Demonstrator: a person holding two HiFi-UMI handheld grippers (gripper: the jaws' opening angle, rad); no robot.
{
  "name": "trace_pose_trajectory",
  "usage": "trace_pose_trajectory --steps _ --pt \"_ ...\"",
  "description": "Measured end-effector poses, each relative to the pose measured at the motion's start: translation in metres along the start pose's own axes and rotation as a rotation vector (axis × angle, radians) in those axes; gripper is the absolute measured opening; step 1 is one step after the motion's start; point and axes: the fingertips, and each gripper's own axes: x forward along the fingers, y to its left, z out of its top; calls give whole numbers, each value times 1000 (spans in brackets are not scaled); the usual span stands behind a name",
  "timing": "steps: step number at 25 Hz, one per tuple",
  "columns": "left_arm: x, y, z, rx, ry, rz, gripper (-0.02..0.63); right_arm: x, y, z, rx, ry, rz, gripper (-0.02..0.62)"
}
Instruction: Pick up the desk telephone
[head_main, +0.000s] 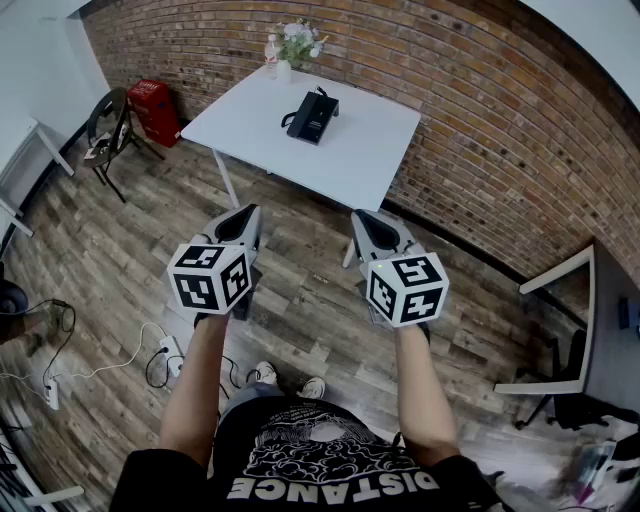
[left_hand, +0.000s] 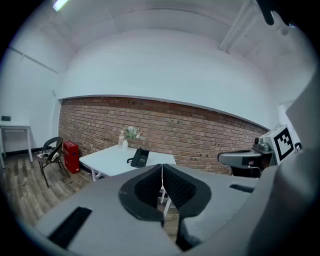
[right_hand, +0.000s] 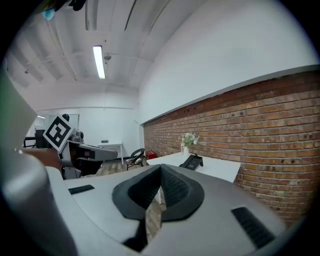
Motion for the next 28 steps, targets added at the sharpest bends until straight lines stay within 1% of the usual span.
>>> trace_pose_trajectory --steps 7,13,20,28 --pt "2 1 -1 -6 -1 12 11 -2 -8 1 14 -20 -9 2" --pt "18 15 -1 -11 10 10 10 16 -17 0 26 -17 -17 2" --pt "51 52 1 -19 23 -15 11 67 -21 -3 36 -1 -19 3" --pt "111 105 21 -36 32 -84 11 140 -36 6 41 38 -68 3"
